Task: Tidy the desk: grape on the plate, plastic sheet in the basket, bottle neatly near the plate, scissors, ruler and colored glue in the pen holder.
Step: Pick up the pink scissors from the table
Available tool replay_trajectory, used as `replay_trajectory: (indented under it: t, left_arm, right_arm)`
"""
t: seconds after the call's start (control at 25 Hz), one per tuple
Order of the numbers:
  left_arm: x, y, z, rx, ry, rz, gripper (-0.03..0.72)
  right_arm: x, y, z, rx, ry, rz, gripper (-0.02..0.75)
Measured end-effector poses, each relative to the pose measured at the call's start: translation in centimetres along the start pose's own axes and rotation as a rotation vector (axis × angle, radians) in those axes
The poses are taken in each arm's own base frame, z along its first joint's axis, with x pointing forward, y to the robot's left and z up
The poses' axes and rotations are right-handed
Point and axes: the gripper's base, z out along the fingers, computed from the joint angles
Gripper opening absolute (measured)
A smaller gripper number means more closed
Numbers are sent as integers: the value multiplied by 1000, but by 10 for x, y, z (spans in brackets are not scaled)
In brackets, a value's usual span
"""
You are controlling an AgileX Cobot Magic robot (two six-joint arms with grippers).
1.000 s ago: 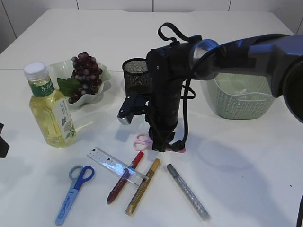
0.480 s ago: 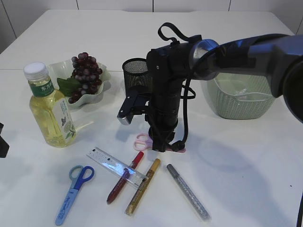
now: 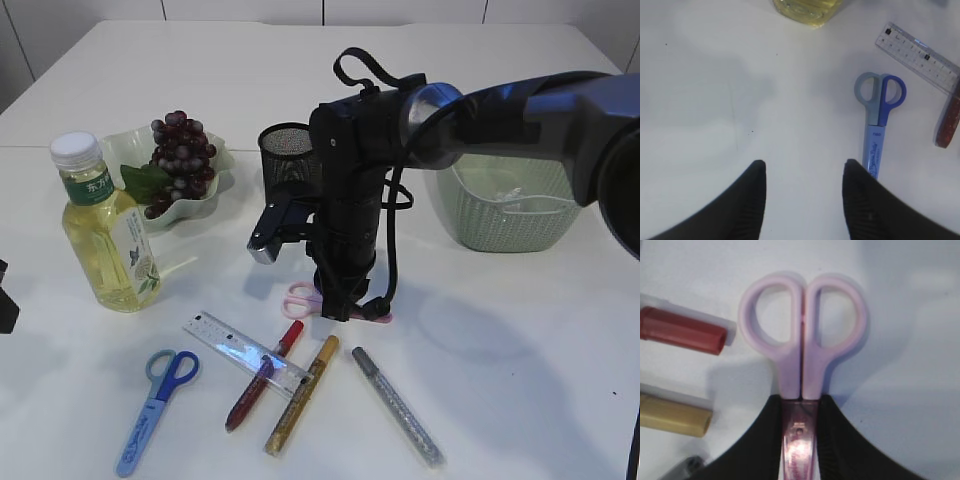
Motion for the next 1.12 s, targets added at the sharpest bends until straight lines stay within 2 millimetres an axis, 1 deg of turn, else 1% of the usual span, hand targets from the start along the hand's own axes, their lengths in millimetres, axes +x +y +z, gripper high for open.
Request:
replay_trajectory:
  t: [0.72, 0.92, 1.12]
  left_arm:
    - [0, 0, 0, 0, 0, 0, 362]
    - [0, 0, 0, 0, 0, 0, 362]
    - [0, 0, 0, 0, 0, 0, 362]
  right_arm:
    - [-2, 0, -2, 1, -30, 11, 163]
    - [-4, 1, -8, 3, -57, 20, 163]
    - [-4, 1, -21, 15, -82, 25, 164]
